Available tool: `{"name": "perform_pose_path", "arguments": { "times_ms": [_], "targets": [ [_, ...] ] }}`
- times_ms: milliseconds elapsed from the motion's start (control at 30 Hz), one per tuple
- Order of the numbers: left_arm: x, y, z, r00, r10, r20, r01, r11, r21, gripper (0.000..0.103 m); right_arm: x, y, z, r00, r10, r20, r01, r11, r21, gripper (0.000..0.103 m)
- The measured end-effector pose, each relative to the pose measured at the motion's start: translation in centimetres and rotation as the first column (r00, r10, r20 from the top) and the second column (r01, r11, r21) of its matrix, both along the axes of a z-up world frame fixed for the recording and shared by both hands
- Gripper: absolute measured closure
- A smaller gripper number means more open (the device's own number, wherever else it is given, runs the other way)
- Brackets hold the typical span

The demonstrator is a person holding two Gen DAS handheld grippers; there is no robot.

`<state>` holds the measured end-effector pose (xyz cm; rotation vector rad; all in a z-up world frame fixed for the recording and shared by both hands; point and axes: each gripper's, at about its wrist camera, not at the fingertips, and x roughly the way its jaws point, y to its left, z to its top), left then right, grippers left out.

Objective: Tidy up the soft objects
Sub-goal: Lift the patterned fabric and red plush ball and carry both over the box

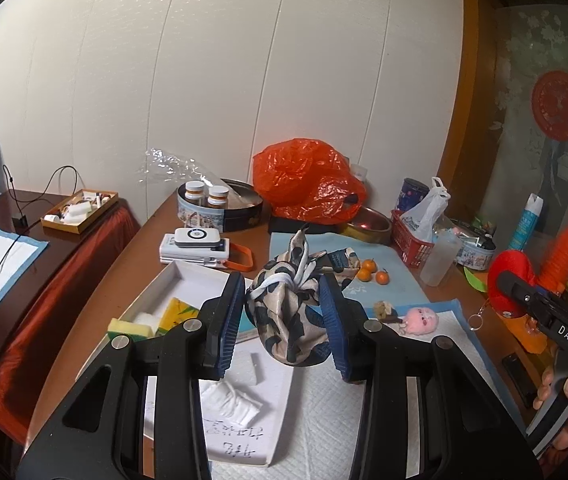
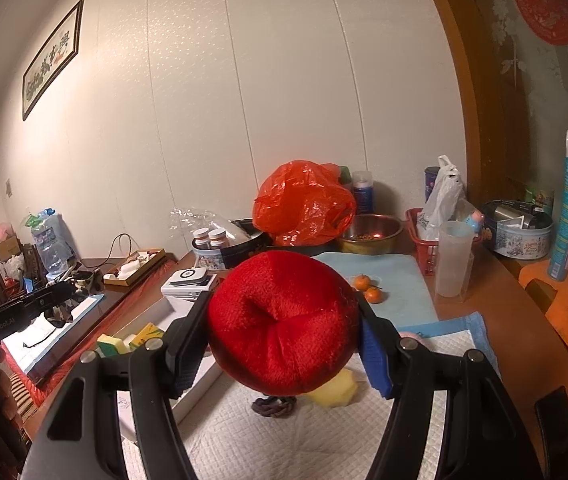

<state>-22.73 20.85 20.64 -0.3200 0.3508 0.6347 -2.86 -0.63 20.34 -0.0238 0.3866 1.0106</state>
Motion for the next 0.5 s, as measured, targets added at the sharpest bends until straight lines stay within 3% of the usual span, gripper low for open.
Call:
{"name": "perform_pose_path", "arguments": {
  "times_ms": [500],
  "targets": [
    [-3.0, 2.1, -0.6, 0.999, 0.039, -0.007, -0.039, 0.999, -0.013, 0.065, -2.6, 3.4, -0.2, 0.998, 0.059, 0.009, -0.059, 0.998, -0.023, 0.036]
  ]
}}
